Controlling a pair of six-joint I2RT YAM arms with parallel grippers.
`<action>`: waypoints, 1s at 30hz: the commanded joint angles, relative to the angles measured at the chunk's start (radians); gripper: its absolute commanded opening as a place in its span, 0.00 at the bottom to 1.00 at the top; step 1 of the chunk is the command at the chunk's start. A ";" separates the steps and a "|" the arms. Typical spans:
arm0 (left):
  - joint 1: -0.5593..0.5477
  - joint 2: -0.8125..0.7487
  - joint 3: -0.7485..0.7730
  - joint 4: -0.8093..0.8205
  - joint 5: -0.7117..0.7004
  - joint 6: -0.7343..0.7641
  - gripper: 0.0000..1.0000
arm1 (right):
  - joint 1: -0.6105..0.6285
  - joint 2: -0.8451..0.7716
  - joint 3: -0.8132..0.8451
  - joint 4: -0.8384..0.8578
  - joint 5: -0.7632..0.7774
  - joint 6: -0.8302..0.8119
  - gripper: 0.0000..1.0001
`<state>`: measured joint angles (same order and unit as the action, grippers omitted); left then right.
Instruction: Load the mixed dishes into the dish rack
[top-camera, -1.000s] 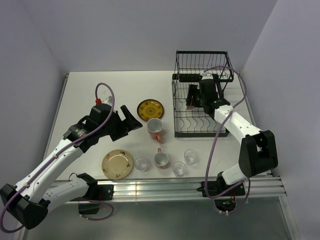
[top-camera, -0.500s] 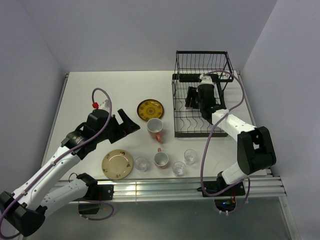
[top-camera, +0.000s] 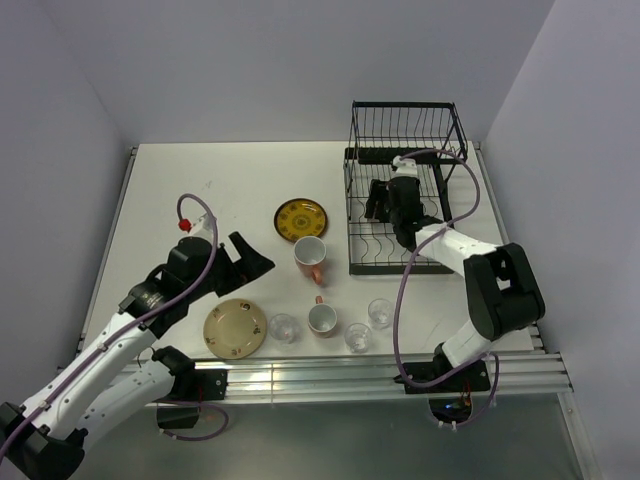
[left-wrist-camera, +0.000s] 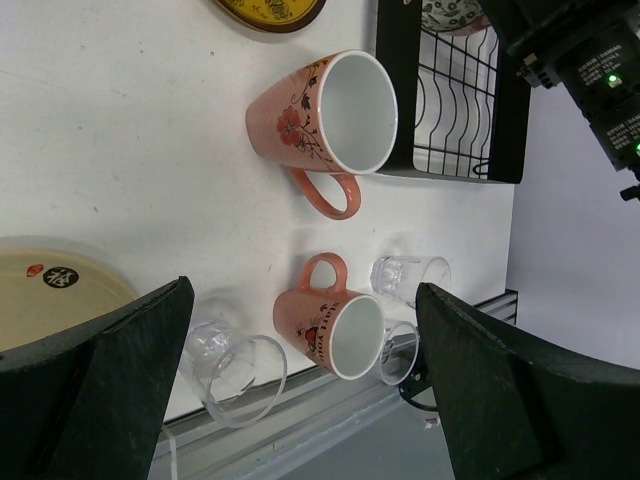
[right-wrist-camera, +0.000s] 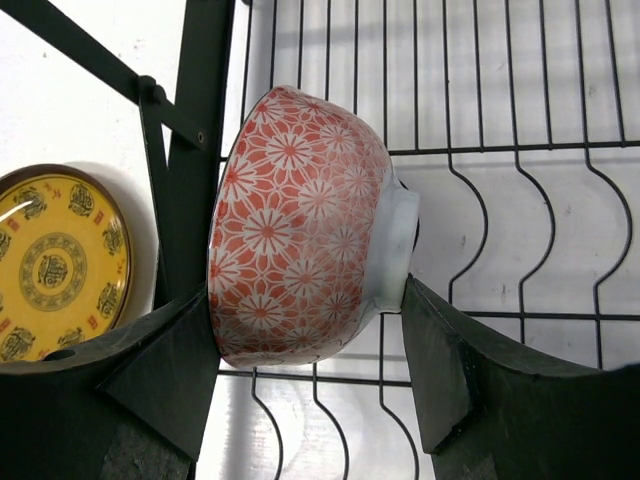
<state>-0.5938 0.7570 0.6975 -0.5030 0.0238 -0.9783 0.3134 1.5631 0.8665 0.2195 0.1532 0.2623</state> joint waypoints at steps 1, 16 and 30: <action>0.003 -0.031 -0.013 0.057 -0.018 0.030 0.99 | 0.027 0.031 0.072 0.090 0.054 -0.020 0.00; 0.005 -0.199 -0.085 0.008 -0.048 -0.017 0.99 | 0.124 0.140 0.183 -0.043 0.164 -0.071 0.00; 0.003 -0.214 -0.087 -0.042 -0.013 -0.045 0.99 | 0.125 0.158 0.216 -0.129 0.221 -0.018 0.83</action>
<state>-0.5930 0.5407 0.5983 -0.5484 0.0025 -1.0157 0.4343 1.7073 1.0348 0.1131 0.3401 0.2356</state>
